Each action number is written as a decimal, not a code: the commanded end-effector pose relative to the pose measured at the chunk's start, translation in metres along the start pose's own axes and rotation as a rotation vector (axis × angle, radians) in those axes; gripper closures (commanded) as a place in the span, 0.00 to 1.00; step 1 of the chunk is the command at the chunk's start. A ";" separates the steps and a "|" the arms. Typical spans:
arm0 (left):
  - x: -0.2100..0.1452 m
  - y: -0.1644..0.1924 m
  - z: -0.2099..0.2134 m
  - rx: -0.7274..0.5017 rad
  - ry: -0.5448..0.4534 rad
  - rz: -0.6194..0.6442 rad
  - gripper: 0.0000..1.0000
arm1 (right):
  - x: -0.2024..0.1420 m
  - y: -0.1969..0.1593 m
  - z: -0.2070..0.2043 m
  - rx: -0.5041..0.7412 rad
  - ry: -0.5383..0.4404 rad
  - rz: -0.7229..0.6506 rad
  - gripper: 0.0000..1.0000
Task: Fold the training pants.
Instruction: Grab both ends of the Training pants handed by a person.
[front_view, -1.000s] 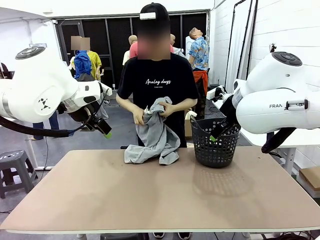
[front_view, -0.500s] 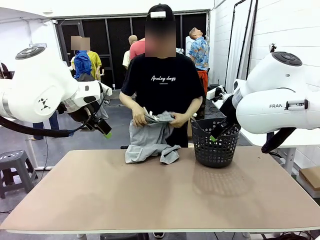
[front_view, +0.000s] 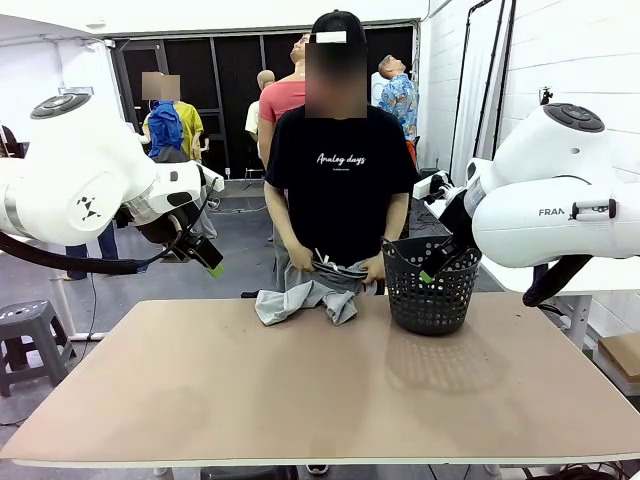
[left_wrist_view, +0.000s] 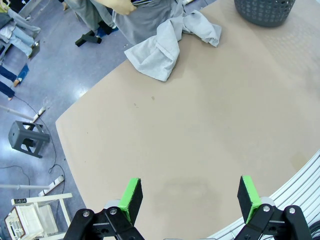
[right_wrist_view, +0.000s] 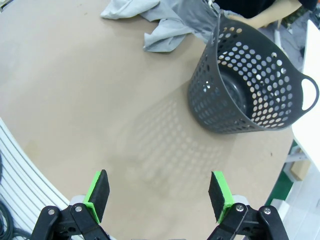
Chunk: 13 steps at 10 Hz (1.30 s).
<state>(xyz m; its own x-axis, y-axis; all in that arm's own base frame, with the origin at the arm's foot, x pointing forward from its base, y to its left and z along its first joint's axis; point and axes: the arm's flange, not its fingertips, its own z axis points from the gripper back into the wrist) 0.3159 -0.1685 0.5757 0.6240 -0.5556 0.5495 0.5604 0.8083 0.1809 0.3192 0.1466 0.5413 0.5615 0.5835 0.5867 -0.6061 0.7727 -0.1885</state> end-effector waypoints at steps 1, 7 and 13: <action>0.000 0.001 0.000 0.001 -0.004 -0.011 0.00 | 0.000 0.000 -0.002 -0.003 -0.009 -0.005 0.00; 0.000 0.001 0.000 0.001 -0.004 -0.011 0.00 | 0.000 0.000 -0.002 -0.003 -0.009 -0.005 0.00; 0.000 0.001 0.000 0.001 -0.004 -0.011 0.00 | 0.000 0.000 -0.002 -0.003 -0.009 -0.005 0.00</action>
<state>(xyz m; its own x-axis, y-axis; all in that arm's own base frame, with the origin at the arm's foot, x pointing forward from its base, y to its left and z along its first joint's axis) 0.3159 -0.1685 0.5757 0.6240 -0.5556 0.5495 0.5604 0.8083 0.1809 0.3192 0.1466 0.5413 0.5615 0.5835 0.5867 -0.6061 0.7727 -0.1885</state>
